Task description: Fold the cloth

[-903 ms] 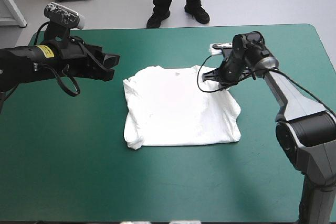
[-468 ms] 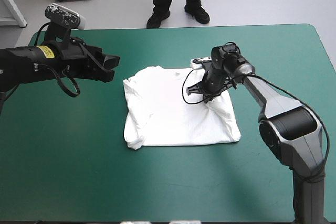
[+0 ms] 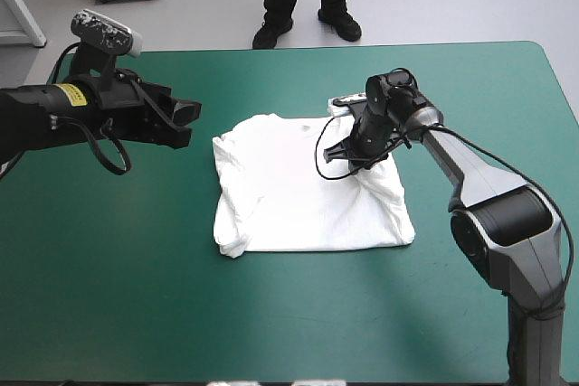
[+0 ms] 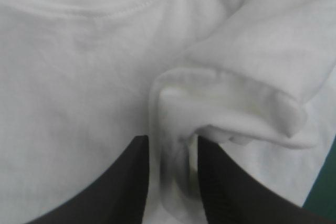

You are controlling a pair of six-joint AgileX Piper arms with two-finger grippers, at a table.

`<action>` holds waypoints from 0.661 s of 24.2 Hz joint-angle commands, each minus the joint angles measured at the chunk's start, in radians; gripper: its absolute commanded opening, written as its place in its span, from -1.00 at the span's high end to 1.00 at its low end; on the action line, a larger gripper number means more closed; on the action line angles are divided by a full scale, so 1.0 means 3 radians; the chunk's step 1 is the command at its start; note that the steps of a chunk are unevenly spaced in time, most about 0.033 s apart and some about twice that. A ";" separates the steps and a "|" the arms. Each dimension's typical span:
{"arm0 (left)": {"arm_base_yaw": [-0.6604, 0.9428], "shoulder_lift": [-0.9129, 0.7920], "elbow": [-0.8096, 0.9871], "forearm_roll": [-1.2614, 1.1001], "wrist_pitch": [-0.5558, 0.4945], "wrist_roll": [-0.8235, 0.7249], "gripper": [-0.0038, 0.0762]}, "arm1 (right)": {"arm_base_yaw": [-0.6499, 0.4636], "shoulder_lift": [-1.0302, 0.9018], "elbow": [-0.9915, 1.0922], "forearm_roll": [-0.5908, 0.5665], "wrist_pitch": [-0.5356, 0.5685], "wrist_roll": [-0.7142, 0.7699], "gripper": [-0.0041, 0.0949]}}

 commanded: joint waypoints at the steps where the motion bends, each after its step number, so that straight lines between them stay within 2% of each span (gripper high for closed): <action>1: -0.0014 -0.0128 -0.0100 -0.0061 -0.0167 -0.0001 -0.08 | -0.0010 -0.0372 -0.0106 -0.0018 0.0094 -0.0040 -0.01; 3: -0.0014 -0.0142 -0.0100 -0.0061 -0.0131 -0.0001 -0.08 | -0.0010 -0.0452 -0.0106 -0.0057 0.0094 -0.0019 -0.07; 8: -0.0042 -0.0266 -0.0057 0.0161 -0.0007 -0.0038 -0.08 | -0.0010 -0.0809 -0.0106 -0.0342 0.0102 0.0000 -0.08; 11: -0.0293 -0.0459 0.0236 0.0801 0.0234 -0.0246 -0.09 | -0.0010 -0.1283 -0.0051 -0.0643 0.0102 0.0080 -0.08; 13: -0.0412 -0.0518 0.0446 0.0913 0.0284 -0.0349 -0.10 | -0.0010 -0.1506 0.0066 -0.0728 0.0102 0.0102 -0.08; 16: -0.0447 -0.0530 0.0823 0.0911 0.0284 -0.0389 -0.26 | -0.0010 -0.1928 0.0449 -0.0799 0.0102 0.0170 -0.08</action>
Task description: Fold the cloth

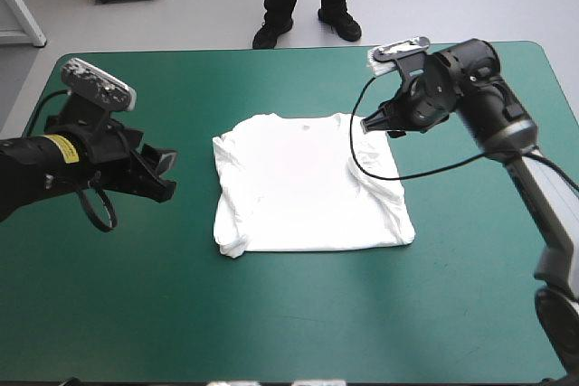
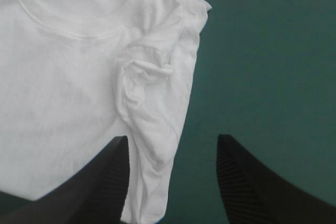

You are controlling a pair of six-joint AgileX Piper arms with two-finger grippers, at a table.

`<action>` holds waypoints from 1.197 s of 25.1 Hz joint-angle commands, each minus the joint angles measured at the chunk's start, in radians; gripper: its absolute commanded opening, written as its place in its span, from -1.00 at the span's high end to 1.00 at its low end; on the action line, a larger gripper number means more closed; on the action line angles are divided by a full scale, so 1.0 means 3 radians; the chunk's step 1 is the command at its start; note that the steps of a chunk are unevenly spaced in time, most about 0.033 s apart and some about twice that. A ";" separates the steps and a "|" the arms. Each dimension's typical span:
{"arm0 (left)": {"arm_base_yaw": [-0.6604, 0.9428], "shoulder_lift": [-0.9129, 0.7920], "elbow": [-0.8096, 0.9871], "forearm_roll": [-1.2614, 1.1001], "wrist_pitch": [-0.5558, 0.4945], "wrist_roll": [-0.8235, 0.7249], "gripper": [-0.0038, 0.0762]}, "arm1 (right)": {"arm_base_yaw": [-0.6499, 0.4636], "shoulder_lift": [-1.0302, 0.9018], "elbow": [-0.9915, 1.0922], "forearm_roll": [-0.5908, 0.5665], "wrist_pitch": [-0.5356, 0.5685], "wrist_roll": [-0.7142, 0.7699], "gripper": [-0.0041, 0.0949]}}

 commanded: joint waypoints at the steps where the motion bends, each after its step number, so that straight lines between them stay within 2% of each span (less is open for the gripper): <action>1: -0.0037 0.0003 0.0266 0.0043 0.0128 -0.0083 -0.31 | -0.0013 -0.0531 0.0316 -0.0120 0.0028 0.0041 -0.08; 5: -0.0037 0.0315 0.0650 0.0011 -0.0015 -0.0155 -0.40 | -0.0013 -0.0922 0.0844 -0.0201 0.0028 0.0041 -0.08; 8: -0.0037 0.0633 0.0921 -0.0165 -0.0147 -0.0142 -0.40 | -0.0024 -0.1054 0.1038 -0.0426 0.0028 0.0090 -0.08; 11: -0.0037 0.0883 0.1098 -0.0381 -0.0390 -0.0135 -0.40 | -0.0118 -0.1113 0.1096 -0.0433 0.0028 0.0127 -0.08; 19: -0.0037 0.1390 0.1122 -0.0336 -0.0674 -0.0129 -0.40 | -0.0226 -0.1120 0.1123 -0.0428 0.0022 0.0157 -0.08; 30: -0.0037 0.1933 0.1122 -0.0416 -0.0675 -0.0130 -0.40 | -0.0226 -0.1120 0.1269 -0.0449 0.0022 0.0187 -0.08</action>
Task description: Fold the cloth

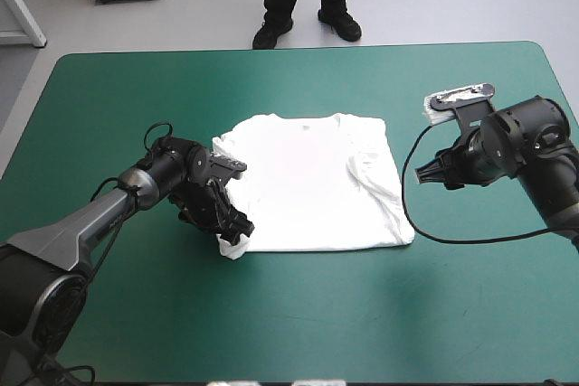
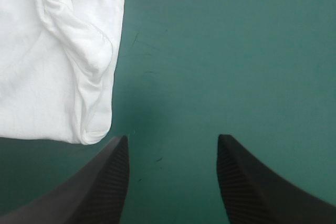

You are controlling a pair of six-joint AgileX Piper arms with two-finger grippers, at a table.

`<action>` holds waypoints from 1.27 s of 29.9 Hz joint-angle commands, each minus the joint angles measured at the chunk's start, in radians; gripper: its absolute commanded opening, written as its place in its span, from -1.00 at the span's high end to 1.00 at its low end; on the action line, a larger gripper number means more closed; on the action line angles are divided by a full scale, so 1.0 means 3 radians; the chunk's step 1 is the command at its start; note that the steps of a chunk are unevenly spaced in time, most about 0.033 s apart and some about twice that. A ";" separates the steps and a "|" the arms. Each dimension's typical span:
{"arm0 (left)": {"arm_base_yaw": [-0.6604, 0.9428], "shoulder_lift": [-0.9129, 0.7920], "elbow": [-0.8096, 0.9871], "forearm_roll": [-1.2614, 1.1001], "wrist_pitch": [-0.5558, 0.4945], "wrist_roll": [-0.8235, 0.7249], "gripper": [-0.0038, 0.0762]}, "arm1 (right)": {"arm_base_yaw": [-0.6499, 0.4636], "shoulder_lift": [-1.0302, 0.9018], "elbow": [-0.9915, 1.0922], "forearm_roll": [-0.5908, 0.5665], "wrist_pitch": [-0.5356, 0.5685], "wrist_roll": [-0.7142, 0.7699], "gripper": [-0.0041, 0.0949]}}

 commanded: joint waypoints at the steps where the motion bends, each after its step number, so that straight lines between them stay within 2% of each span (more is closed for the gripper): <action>1: -0.0020 -0.0031 -0.0076 -0.0130 -0.0010 -0.0018 -0.40 | -0.0027 -0.0099 0.0070 -0.0084 0.0005 0.0029 -0.08; 6: -0.0020 0.0054 -0.0076 -0.0159 -0.0019 -0.0018 -0.39 | -0.0027 -0.0099 0.0372 -0.0064 -0.0196 0.0120 -0.08; 9: -0.0020 0.0068 -0.0071 -0.0281 -0.0051 -0.0018 -0.32 | -0.0027 -0.0084 0.0482 0.0155 -0.0471 0.0123 -0.08; 12: -0.0020 0.0075 -0.0071 -0.0404 -0.0099 -0.0018 -0.13 | -0.0027 -0.0010 0.0591 0.0336 -0.0628 0.0123 -0.08; 19: -0.0020 0.0124 -0.0042 -0.0420 -0.0108 0.0060 0.48 | -0.0027 0.0277 0.0739 0.0588 -0.0830 0.0031 -0.08; 26: -0.0020 0.0124 -0.0042 -0.0420 -0.0139 0.0127 0.93 | -0.0027 0.0650 0.0739 0.0751 -0.0845 -0.0100 -0.08; 31: -0.0020 0.0124 -0.0042 -0.0420 -0.0139 0.0127 0.93 | -0.0027 0.0890 0.0739 0.1047 -0.0824 -0.0215 -0.08; 38: -0.0020 0.0124 -0.0042 -0.0406 -0.0104 0.0132 0.93 | -0.0027 0.1035 0.0747 0.1016 -0.0822 -0.0241 -0.08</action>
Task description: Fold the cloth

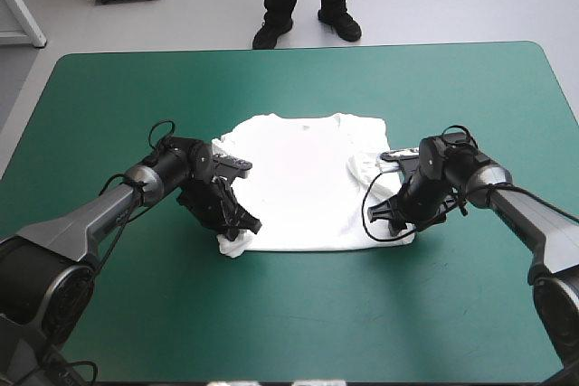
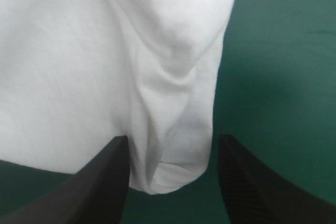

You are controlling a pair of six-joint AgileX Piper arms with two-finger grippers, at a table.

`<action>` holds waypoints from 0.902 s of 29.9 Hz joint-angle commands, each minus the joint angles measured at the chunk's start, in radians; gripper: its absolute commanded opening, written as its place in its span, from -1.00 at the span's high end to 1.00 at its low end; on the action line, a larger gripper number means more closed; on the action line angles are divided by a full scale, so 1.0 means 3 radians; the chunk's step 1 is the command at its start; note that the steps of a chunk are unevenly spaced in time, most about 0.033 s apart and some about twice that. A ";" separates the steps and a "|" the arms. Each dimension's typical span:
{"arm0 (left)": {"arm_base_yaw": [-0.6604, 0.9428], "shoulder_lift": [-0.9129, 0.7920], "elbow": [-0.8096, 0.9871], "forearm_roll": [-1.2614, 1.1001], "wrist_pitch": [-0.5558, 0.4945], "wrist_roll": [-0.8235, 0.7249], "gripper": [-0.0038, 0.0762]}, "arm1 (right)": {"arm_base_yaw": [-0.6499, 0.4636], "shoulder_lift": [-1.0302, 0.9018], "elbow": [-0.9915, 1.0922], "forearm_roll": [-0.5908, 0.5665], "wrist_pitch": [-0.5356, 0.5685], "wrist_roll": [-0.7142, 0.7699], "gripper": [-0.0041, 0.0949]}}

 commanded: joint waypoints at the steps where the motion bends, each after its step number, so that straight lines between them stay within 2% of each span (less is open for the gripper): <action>1: -0.0030 -0.0028 -0.0004 -0.0113 -0.0054 0.0017 0.93 | -0.0024 -0.0062 -0.0065 -0.0002 -0.0030 -0.0037 -0.08; 4: -0.0030 -0.0028 -0.0004 -0.0113 -0.0049 0.0016 0.93 | -0.0024 0.0012 0.0036 0.0028 -0.0030 -0.0037 -0.08; 10: -0.0030 -0.0028 -0.0004 -0.0113 -0.0047 0.0016 0.93 | -0.0024 0.0094 0.0367 0.0400 -0.0159 -0.0166 -0.02; 12: -0.0030 -0.0028 -0.0004 -0.0113 -0.0047 0.0016 0.93 | -0.0003 0.0094 0.0427 0.0475 -0.0211 -0.0187 0.20; 16: -0.0030 -0.0028 -0.0004 -0.0113 -0.0069 0.0016 0.93 | 0.0025 0.0094 0.0427 0.0563 -0.0243 -0.0316 0.86; 17: -0.0030 -0.0028 -0.0004 -0.0106 -0.0083 0.0016 0.93 | 0.0025 0.0094 0.0427 0.0576 -0.0260 -0.0328 0.96; 22: -0.0030 -0.0042 -0.0010 -0.0087 -0.0092 0.0016 0.93 | 0.0025 0.0049 0.0386 0.0589 -0.0279 -0.0321 0.94; 27: -0.0030 -0.0197 -0.0054 -0.0060 -0.0100 0.0016 0.93 | 0.0025 -0.0093 0.0154 0.0517 -0.0113 -0.0321 0.94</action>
